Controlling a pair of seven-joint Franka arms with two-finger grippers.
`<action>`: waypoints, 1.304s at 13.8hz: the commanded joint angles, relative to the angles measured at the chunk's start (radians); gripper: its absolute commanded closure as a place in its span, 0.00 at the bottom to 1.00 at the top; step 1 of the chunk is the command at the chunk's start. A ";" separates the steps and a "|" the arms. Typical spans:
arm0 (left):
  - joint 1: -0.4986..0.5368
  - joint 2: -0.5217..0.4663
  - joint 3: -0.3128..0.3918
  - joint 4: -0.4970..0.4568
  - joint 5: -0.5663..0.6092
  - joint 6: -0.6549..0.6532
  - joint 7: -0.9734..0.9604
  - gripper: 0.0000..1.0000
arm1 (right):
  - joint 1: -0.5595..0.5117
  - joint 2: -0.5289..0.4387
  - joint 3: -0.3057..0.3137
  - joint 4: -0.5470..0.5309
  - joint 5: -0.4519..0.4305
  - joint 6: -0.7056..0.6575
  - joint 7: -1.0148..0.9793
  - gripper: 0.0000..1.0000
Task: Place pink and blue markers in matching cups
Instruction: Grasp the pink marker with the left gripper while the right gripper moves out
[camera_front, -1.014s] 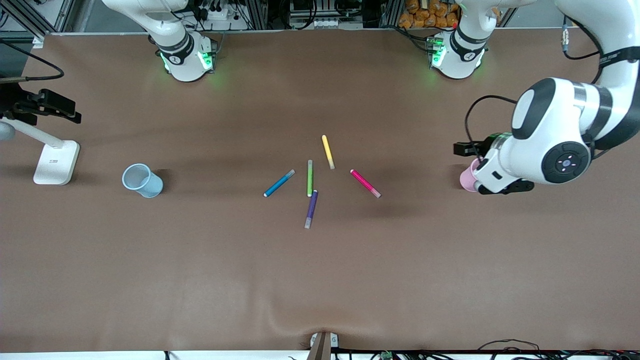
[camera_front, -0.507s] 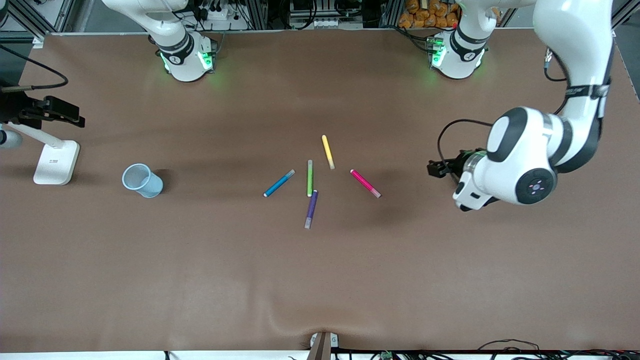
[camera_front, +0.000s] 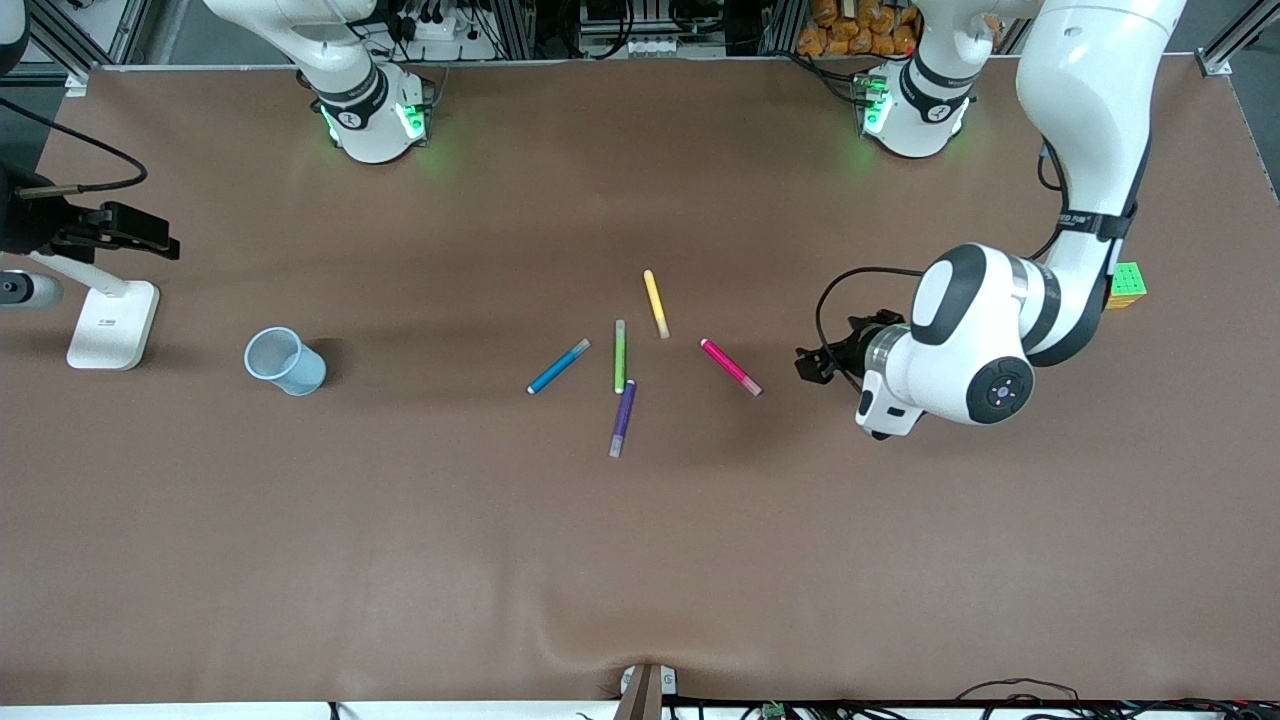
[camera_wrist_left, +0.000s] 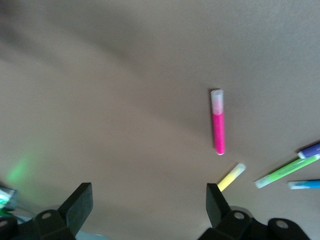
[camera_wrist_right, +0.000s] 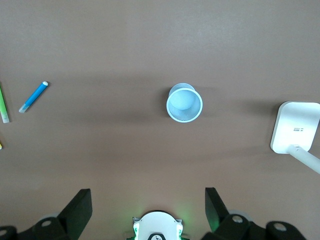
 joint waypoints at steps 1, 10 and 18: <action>-0.018 0.032 0.003 0.016 -0.038 0.038 -0.049 0.00 | 0.014 0.012 -0.014 0.021 -0.002 -0.015 0.004 0.00; -0.105 0.138 0.003 0.015 -0.103 0.249 -0.158 0.00 | 0.023 0.115 -0.014 0.008 -0.029 -0.027 0.001 0.00; -0.128 0.207 0.007 -0.004 -0.108 0.357 -0.180 0.10 | 0.080 0.080 -0.055 -0.145 0.104 -0.091 0.269 0.00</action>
